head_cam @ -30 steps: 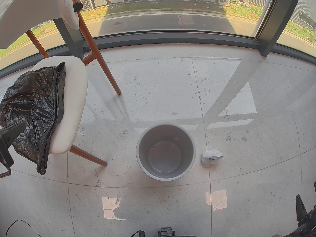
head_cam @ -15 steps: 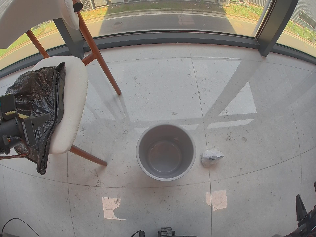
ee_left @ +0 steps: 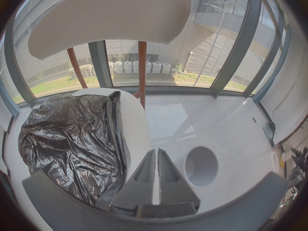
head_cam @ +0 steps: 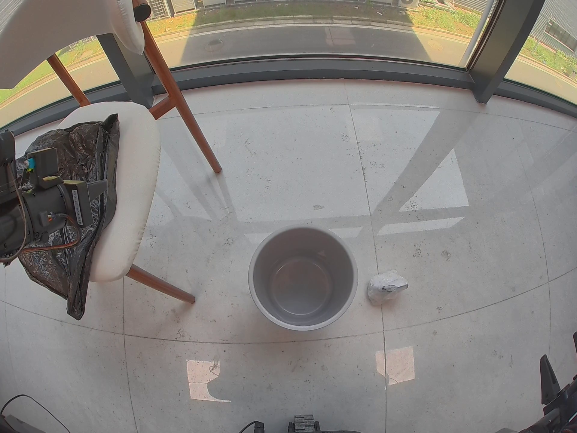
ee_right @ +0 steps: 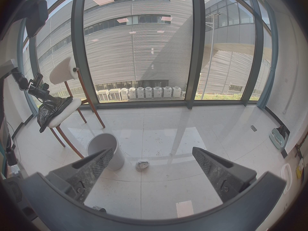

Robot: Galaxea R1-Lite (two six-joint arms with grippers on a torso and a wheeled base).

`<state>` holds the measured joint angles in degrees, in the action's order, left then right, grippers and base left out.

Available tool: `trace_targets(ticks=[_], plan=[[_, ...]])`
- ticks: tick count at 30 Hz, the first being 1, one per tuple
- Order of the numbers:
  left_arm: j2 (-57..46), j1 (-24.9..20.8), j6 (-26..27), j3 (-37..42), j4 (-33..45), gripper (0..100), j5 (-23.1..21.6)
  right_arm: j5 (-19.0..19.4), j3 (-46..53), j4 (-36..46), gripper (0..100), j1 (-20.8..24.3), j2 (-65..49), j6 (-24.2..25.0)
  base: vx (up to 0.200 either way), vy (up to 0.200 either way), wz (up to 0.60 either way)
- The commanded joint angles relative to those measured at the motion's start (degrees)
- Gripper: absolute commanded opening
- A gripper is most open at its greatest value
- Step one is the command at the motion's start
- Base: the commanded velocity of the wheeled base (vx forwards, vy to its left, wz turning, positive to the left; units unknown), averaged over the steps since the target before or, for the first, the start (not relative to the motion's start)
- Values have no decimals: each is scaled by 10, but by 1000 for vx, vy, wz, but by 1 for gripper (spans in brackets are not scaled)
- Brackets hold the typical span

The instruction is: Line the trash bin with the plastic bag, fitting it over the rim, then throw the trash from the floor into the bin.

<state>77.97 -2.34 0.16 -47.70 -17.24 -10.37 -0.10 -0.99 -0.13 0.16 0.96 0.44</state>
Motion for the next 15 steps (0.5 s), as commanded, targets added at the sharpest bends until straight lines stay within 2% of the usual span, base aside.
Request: trace_targets(ticks=[1,8,15], plan=[[31,6,19,-8,6,100,7,0,10,0,100,0,-8,0,0,0,0],[32,4,34,-4,-3,100,52,0,10,0,100,0,-8,0,0,0,0],[66,6,34,-6,-30,100,57,0,10,0,100,0,-8,0,0,0,0]])
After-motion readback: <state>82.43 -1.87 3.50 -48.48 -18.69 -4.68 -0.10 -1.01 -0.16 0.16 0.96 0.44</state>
